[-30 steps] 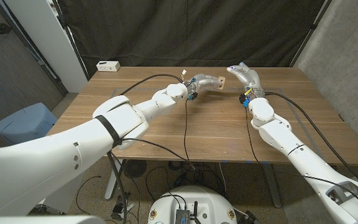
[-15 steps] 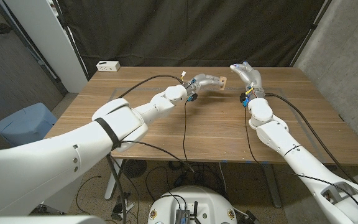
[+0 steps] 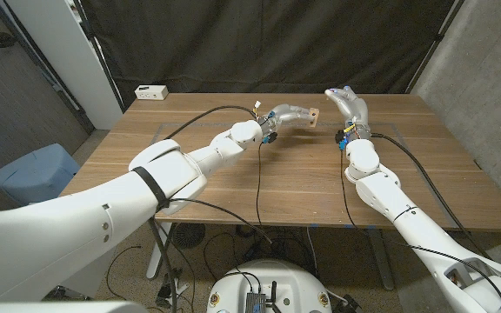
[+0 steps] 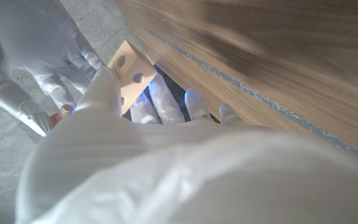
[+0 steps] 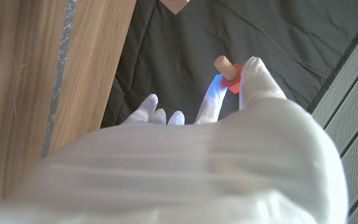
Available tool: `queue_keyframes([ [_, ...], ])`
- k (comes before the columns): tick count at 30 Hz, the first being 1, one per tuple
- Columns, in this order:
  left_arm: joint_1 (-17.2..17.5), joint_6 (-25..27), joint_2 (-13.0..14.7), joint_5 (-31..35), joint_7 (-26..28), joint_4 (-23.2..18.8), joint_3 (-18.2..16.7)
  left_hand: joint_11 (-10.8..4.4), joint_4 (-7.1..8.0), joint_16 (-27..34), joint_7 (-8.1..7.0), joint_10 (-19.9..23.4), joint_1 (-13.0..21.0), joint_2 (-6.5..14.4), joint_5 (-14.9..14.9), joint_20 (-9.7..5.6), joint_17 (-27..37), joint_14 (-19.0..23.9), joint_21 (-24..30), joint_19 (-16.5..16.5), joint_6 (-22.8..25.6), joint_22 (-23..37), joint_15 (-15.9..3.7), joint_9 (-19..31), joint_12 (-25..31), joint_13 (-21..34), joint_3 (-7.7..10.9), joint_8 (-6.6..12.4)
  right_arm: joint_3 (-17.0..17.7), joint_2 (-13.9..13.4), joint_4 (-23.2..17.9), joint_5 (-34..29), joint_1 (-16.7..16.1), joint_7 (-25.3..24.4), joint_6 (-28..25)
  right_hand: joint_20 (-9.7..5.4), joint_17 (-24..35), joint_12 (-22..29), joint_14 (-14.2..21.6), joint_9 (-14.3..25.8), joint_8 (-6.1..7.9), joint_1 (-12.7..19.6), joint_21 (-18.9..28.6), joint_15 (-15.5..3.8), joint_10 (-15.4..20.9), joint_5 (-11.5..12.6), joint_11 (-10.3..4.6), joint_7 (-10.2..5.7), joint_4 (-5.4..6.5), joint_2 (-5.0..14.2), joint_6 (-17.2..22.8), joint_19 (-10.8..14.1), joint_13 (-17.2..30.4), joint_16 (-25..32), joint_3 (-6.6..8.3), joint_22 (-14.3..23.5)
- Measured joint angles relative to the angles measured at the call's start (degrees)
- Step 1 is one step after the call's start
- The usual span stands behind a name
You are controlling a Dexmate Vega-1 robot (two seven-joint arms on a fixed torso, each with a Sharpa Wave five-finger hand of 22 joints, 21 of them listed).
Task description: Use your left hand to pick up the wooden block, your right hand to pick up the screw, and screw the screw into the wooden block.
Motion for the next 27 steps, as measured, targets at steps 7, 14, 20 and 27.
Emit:
queue_keyframes([
  [7,0.2,-1.5,0.1,0.4,0.0,-0.1,-0.2,0.1,-0.08,0.0,-0.1,-0.1,-0.2,0.2,0.0,0.0,0.0,0.0,0.0,0.0,-0.1,0.0,0.0,0.0,0.0,-0.1,-0.08,0.0,0.0,1.4,0.8,-0.5,-0.2,-1.1,1.5,0.0,0.0,0.0,0.0,0.0,0.22,0.0,0.0,0.0,0.0,0.0,0.0,0.0,0.0,0.0,0.0,0.0,0.0,0.0,0.0,0.0],
  [14,0.5,-2.5,0.1,0.5,0.0,-0.2,-0.4,0.31,-0.1,0.0,-0.1,-0.3,-0.2,0.2,0.0,0.0,0.0,0.0,0.0,0.0,-0.1,0.0,0.0,0.0,0.0,-0.1,-0.1,0.0,-0.3,2.7,2.0,-1.3,-0.1,-2.2,3.0,0.0,0.0,0.0,0.0,0.0,0.23,0.0,0.0,0.0,0.0,0.0,0.0,-0.01,-0.01,0.0,0.0,0.0,0.0,0.0,0.0,0.0],
  [20,0.6,-3.0,0.2,0.6,-0.1,-0.2,-0.6,0.31,-0.03,0.0,-0.11,-0.3,-0.4,0.4,-0.1,0.0,0.0,0.0,0.0,0.0,-0.1,0.0,0.0,0.0,0.0,-0.1,-0.03,0.0,-0.5,3.4,2.7,-2.1,0.1,-3.0,3.8,0.0,0.0,0.0,0.0,0.0,0.23,0.0,0.0,0.0,0.0,0.0,0.0,0.0,-0.01,0.0,0.0,0.0,0.0,0.0,-0.01,0.0],
  [27,0.8,-3.8,0.3,0.7,-0.3,-0.3,-0.8,0.31,-0.01,0.0,-0.2,-0.3,-0.4,0.4,-0.1,-0.31,0.0,-0.2,0.0,-0.3,-0.2,0.0,0.24,0.0,0.0,-0.1,-0.01,0.0,-1.1,4.6,3.6,-2.8,0.4,-3.7,4.3,0.0,0.0,0.0,0.0,0.0,0.22,0.2,0.0,0.0,-0.2,0.0,-0.22,-0.01,-0.08,0.24,0.0,0.0,0.0,0.0,-0.07,0.0],
])
